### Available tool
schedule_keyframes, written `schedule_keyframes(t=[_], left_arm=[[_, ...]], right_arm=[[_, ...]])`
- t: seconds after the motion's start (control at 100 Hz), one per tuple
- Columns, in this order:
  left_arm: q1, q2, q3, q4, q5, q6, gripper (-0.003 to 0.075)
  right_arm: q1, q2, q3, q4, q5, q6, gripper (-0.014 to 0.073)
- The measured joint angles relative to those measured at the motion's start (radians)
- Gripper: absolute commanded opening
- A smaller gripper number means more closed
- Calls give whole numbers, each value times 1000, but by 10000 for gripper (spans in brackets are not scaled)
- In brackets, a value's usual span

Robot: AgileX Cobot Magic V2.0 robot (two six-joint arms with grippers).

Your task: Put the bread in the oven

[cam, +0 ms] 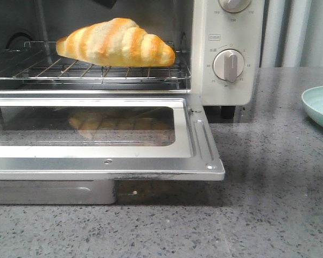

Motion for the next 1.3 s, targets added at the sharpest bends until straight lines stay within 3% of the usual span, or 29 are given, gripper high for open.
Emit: schedule_keyframes(t=[0.36,0.62,0.79,0.97,1.3], left_arm=[[0,-64,256,-80,-122,-2,-21],[0,-64,433,-89,-195,-2,-21],[0,-64,462,-100,-198,-2,-21],[0,-64,463,-106,-202,-2,-21],[0,-64,463,-147,-205,-2,-21]], right_arm=[[0,-107,-1,6,161,50,255],[0,-174,-1,-34,240,72,40],[0,-238,-1,-72,244,82,-59],[-14,-339,29,-171,247,97,-61],[-178,-558,170,-247,257,121,-61]])
